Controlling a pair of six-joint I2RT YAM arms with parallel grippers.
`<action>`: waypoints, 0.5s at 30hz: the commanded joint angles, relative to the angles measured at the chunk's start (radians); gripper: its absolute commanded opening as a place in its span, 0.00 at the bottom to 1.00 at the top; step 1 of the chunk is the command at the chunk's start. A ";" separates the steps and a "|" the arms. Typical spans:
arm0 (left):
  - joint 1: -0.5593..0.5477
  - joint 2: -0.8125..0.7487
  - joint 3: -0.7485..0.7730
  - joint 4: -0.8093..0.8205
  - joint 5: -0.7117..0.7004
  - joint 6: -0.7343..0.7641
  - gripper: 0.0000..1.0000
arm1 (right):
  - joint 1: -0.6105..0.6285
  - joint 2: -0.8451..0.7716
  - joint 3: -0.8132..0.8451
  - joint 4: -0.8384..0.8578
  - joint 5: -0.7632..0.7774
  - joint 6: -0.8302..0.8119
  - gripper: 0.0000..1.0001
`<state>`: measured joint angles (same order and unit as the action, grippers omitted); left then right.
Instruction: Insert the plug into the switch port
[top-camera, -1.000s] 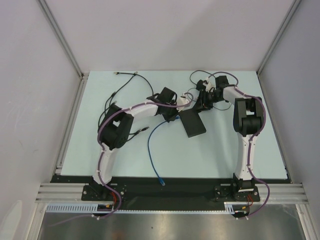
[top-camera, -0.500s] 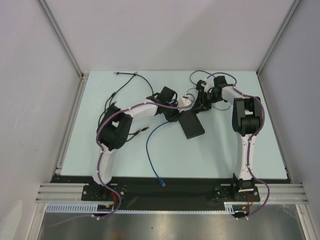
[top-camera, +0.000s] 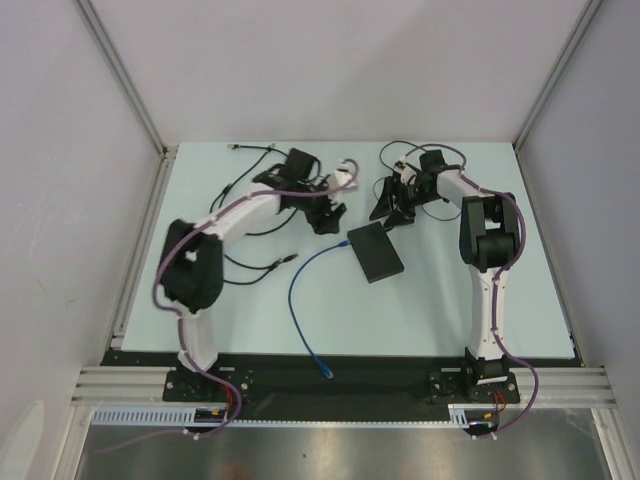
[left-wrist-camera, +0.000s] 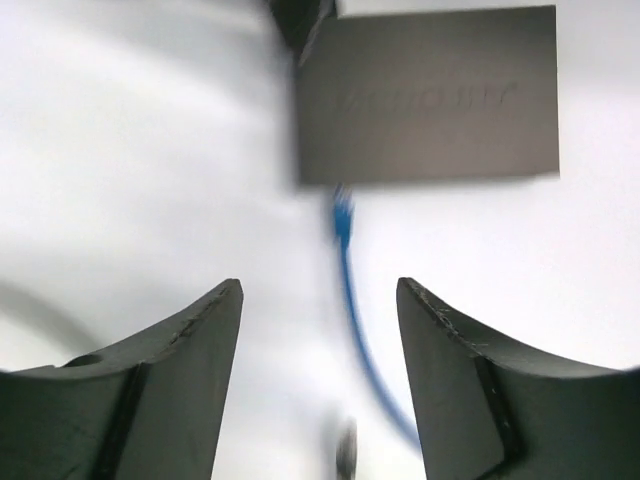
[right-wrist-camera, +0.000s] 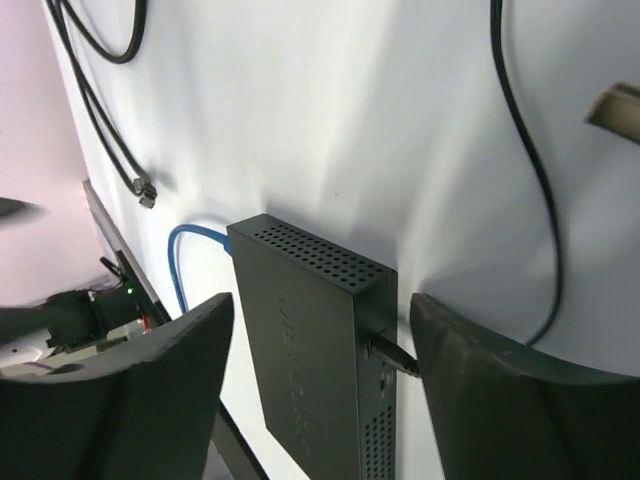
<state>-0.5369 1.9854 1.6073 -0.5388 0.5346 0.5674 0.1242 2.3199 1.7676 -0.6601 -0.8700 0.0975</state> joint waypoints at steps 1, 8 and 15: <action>0.129 -0.246 -0.088 -0.076 0.093 0.020 0.69 | -0.026 -0.028 0.075 -0.067 0.017 -0.053 0.78; 0.278 -0.465 -0.410 -0.219 -0.034 0.156 0.67 | -0.041 -0.100 0.122 -0.151 0.051 -0.139 0.81; 0.301 -0.504 -0.612 -0.121 -0.145 0.144 0.65 | -0.043 -0.166 0.102 -0.213 0.084 -0.197 0.80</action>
<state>-0.2420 1.4910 1.0248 -0.6968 0.4397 0.6899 0.0784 2.2414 1.8427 -0.8265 -0.8036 -0.0517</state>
